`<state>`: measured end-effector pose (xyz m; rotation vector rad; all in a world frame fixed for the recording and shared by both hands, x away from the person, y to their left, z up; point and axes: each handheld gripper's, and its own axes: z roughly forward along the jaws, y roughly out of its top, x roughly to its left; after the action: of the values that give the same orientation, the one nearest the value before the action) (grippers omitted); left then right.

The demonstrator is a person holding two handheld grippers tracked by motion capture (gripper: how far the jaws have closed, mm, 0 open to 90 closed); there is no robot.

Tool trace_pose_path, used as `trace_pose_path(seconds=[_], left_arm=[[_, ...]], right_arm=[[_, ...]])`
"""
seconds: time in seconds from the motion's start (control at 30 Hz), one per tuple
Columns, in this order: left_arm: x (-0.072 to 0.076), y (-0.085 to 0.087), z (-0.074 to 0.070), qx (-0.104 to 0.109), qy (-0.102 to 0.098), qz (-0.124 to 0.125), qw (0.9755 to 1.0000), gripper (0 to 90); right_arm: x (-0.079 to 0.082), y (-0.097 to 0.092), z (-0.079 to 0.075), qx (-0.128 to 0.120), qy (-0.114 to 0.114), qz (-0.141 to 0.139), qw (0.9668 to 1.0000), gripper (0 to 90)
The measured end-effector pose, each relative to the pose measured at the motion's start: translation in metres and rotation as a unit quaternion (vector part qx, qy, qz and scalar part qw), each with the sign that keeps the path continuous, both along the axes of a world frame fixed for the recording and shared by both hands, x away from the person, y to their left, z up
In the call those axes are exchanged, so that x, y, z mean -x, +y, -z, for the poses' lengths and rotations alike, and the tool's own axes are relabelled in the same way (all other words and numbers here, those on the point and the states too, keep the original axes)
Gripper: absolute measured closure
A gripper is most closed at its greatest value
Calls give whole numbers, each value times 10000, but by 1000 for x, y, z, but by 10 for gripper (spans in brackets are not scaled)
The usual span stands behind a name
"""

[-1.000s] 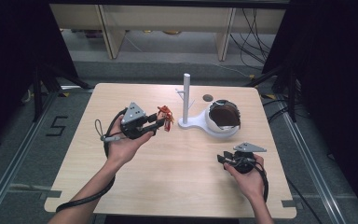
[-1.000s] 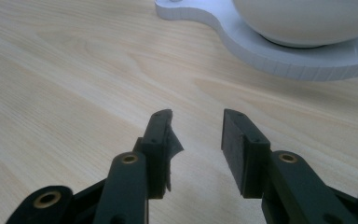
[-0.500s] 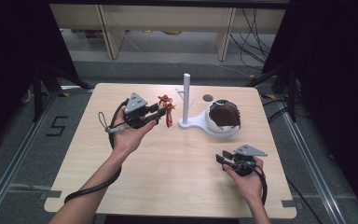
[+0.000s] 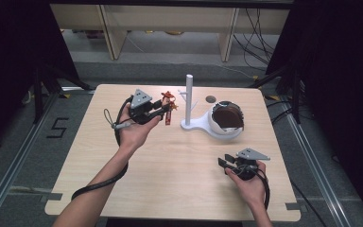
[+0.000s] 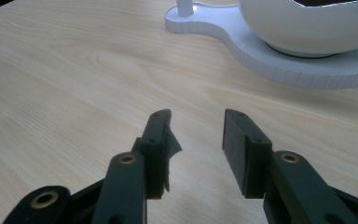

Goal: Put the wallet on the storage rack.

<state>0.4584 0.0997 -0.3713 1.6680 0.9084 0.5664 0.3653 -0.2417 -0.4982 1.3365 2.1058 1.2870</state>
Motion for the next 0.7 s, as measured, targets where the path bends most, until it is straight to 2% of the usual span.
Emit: trace_pose_path(seconds=[0.07,0.27,0.3,0.43,0.5,0.6,0.7], left_arm=[[-3,0,0,12,21,-38,10000,682],[-9,-2,0,31,58,-115,9999,682],[-9,-2,0,44,65,-123,9999,682],[-13,-3,-1,49,78,-162,9998,682],[-14,-3,-2,41,80,-172,9998,682],[-15,-5,-3,53,76,-168,9998,682],[-17,-7,-4,58,66,-148,9999,682]], right_arm=[[-1,-2,0,143,-62,-26,9999,625],[-1,-2,0,149,-40,-63,9999,624],[-1,-3,0,216,-98,-50,9997,625],[-1,-2,1,155,-113,-74,9998,624],[2,1,0,22,134,31,9999,624],[0,0,2,83,14,-4,10000,624],[1,0,2,83,10,-3,10000,625]])
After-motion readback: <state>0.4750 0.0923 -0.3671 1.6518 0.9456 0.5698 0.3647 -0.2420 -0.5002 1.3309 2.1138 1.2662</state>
